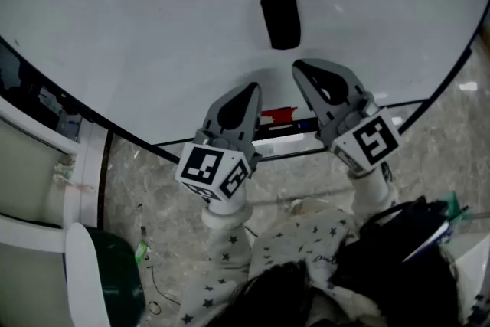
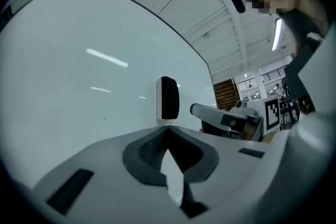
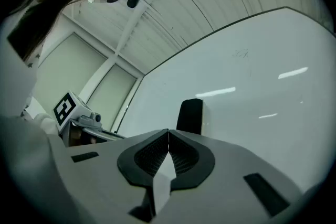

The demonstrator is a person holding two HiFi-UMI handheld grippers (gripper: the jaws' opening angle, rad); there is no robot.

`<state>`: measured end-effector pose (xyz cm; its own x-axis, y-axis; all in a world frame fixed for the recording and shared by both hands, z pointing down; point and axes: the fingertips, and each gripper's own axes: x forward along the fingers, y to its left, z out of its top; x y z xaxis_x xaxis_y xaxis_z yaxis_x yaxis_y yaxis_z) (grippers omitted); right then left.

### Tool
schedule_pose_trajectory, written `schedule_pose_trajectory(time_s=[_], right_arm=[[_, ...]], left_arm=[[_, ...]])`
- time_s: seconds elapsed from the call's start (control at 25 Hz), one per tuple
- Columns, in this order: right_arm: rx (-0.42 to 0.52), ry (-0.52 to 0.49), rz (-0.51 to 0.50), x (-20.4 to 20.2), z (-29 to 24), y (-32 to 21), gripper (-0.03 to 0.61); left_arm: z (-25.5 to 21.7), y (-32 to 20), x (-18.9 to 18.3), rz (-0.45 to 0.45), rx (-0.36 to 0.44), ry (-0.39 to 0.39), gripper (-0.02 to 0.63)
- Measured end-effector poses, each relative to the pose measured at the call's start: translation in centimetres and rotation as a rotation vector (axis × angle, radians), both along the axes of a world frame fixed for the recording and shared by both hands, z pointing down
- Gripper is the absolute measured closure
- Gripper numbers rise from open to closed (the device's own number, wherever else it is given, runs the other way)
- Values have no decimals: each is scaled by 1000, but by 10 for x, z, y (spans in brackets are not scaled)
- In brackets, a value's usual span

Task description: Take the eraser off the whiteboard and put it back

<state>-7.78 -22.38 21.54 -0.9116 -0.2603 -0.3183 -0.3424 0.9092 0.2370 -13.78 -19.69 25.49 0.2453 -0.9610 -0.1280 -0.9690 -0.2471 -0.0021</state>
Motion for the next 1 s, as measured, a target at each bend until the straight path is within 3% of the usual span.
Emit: schedule_pose_trajectory(time_s=[0.16, 0.48, 0.56, 0.72, 0.84, 1.0], right_arm=[[5, -23, 59, -3, -14, -16, 571], [21, -142, 299, -3, -42, -24, 567], [19, -179, 336, -3, -49, -23, 448], [44, -200, 391, -16, -59, -24, 359], [51, -188, 434, -25, -61, -29, 315], [42, -160, 490, -35, -59, -40, 311]], left_arm=[[-10, -12, -4, 34, 11, -10, 612], [-19, -9, -17, 193, 7, -46, 612], [-19, -5, -19, 229, 2, -52, 612], [-15, 1, -24, 270, -9, -51, 612], [-12, 3, -24, 303, -24, -47, 612], [-13, 3, -22, 328, -15, -37, 612]])
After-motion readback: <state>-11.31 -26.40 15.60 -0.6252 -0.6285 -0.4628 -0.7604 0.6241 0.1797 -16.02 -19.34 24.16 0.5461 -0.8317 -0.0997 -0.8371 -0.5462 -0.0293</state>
